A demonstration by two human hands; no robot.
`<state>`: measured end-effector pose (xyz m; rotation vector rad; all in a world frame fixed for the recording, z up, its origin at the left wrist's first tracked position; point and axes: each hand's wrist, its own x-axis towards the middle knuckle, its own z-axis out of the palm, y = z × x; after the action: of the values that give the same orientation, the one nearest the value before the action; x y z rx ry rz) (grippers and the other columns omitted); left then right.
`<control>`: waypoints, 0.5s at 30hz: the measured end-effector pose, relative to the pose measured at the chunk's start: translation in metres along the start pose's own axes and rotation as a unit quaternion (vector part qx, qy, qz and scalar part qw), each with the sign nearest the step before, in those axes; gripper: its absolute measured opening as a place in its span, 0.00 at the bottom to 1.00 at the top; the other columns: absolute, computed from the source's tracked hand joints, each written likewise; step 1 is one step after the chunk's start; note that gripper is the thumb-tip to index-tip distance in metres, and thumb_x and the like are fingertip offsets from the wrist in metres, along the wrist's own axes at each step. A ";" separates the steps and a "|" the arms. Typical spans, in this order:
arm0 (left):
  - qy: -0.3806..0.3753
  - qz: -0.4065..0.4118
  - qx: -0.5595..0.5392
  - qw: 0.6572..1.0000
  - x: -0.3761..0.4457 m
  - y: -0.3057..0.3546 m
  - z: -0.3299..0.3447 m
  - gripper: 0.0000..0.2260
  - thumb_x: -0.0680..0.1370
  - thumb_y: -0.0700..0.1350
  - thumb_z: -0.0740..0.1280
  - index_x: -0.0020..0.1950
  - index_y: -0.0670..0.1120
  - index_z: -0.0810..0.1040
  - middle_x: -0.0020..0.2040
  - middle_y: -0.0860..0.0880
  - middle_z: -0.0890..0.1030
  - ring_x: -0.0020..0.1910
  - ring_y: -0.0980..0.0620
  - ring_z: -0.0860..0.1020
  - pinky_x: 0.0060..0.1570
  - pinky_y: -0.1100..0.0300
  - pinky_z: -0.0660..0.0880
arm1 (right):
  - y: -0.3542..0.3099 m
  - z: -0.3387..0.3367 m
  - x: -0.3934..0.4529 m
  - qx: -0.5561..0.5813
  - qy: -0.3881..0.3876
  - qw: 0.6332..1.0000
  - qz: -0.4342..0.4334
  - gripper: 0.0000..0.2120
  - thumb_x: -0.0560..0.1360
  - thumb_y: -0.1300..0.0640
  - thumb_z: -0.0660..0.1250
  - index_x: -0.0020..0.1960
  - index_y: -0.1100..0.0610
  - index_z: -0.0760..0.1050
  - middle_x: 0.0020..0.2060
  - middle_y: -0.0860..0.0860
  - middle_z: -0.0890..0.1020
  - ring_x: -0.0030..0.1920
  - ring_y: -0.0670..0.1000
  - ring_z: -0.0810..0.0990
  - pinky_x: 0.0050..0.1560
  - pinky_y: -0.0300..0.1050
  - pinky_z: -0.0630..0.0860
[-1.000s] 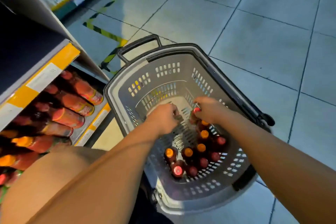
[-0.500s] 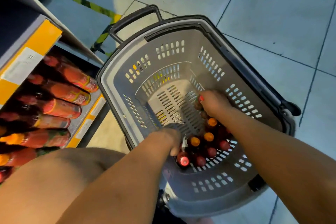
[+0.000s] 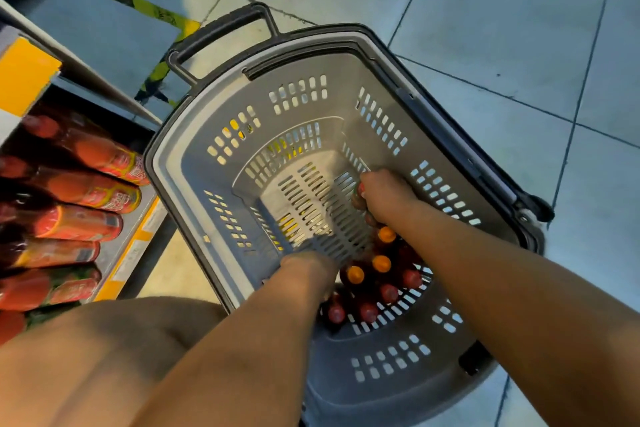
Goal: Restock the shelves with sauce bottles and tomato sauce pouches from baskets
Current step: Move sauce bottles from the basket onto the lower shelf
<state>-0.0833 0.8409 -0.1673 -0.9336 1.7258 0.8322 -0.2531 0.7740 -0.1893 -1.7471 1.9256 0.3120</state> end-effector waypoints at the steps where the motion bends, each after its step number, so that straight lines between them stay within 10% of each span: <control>1: 0.003 -0.004 0.003 1.000 0.000 -0.002 -0.001 0.20 0.79 0.40 0.69 0.71 0.43 0.75 0.68 0.43 0.78 0.67 0.37 0.76 0.64 0.39 0.76 | 0.000 0.001 0.001 -0.004 -0.002 1.000 0.001 0.08 0.83 0.58 0.60 0.52 0.58 0.78 0.47 0.55 0.80 0.45 0.57 0.81 0.44 0.49 0.79; 15: 0.191 -0.040 -0.154 0.969 -0.055 -0.020 -0.024 0.23 0.70 0.43 0.80 0.64 0.49 0.79 0.62 0.45 0.82 0.63 0.41 0.80 0.59 0.44 0.79 | -0.013 -0.006 -0.008 -0.021 -0.007 1.000 0.021 0.02 0.79 0.57 0.67 0.48 0.51 0.78 0.39 0.50 0.79 0.36 0.50 0.78 0.39 0.45 0.79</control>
<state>-0.0630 0.8224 -0.1097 -1.4397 1.8989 0.9280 -0.2416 0.7754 -0.1778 -1.7281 1.9611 0.3826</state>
